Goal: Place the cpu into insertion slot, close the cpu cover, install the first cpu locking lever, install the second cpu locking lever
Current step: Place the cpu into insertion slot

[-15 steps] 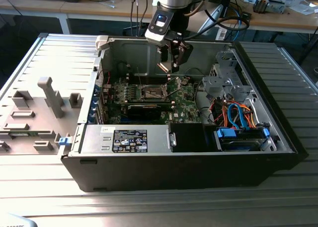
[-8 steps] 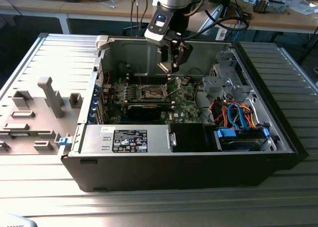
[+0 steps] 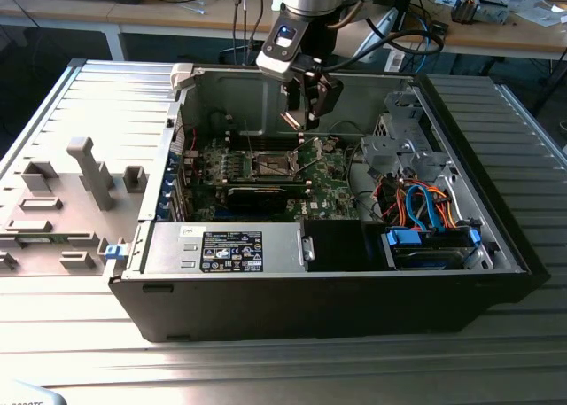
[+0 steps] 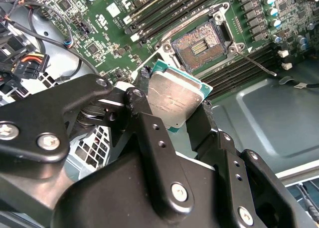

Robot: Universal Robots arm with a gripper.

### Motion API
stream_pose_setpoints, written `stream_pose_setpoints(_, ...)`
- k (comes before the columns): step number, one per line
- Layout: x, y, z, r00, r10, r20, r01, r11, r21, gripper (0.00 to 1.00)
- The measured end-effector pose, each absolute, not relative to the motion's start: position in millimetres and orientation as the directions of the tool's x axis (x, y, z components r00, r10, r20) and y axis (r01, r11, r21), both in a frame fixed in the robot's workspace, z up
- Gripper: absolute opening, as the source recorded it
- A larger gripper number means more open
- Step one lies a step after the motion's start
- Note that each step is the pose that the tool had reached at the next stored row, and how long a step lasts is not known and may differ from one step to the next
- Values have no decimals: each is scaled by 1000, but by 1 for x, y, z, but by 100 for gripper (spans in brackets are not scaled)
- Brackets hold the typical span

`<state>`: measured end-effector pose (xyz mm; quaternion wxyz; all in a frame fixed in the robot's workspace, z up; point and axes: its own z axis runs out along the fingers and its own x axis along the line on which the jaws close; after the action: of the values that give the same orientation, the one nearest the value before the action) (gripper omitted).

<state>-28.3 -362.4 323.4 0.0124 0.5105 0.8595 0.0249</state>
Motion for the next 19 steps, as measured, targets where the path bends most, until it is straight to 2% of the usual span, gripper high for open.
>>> stream_pose_setpoints(19, -28, -362, 323, -445, 896, 3, 894, 444, 55, 55)
